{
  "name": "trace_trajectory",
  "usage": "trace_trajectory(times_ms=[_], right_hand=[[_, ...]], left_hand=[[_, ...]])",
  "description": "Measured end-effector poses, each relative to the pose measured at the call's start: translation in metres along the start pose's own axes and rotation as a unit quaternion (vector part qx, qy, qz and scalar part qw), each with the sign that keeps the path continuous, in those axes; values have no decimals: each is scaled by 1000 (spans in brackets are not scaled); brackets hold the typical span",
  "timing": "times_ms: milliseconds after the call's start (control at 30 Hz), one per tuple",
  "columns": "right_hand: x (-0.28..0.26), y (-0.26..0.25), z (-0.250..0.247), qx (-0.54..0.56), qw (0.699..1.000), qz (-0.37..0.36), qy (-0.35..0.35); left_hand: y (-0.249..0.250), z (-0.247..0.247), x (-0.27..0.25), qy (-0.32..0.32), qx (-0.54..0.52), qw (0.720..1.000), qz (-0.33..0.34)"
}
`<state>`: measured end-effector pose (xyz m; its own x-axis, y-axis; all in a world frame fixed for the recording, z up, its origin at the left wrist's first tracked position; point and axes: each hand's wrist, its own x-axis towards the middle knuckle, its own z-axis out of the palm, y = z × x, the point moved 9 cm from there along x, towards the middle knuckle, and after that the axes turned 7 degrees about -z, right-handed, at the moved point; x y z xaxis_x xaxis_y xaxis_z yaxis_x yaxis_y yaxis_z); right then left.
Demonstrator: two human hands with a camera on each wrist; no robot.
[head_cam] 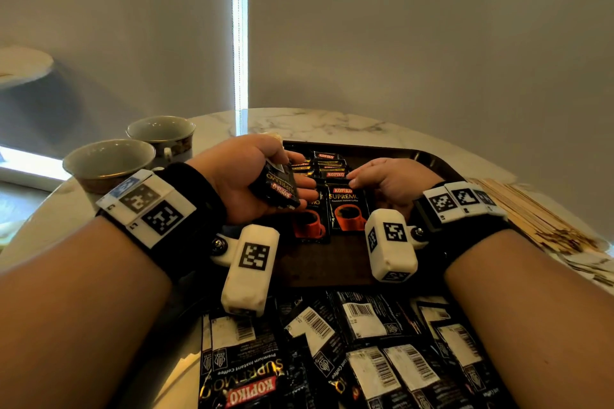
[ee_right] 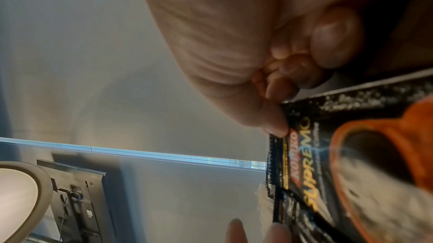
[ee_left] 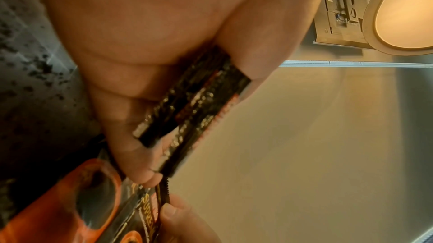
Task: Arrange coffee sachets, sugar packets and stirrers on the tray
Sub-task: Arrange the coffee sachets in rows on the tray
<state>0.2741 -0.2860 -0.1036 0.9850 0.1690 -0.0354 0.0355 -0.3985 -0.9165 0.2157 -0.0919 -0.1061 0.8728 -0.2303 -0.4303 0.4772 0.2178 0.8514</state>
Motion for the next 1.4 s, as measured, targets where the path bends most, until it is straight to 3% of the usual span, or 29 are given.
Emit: trace_trajectory(times_ms=[367,533,700,833,967,1167,1400], right_hand=[[5,3,-4,-4,1000,-10,12],[10,7,4,56,998,15,-33],[14,1,-9,123,992,9,39],[11,-22,-14,200,978,-33,51],[1,-49,-9,195,975,-105,14],[-14,-75,21,112,972,-166,-120],[-23,-80,35,83,960,-200,-177]], left_hand=[[1,3,-5,-10,-6,1000,3],[5,2,-7,-6,-30,999,16],[10,9,-13,-52,-74,996,26],[15,3,-13,-42,-128,989,55],[21,1,-15,-3,-149,984,94],[26,-2,-14,20,-122,984,128],[26,-4,-14,45,-102,984,140]])
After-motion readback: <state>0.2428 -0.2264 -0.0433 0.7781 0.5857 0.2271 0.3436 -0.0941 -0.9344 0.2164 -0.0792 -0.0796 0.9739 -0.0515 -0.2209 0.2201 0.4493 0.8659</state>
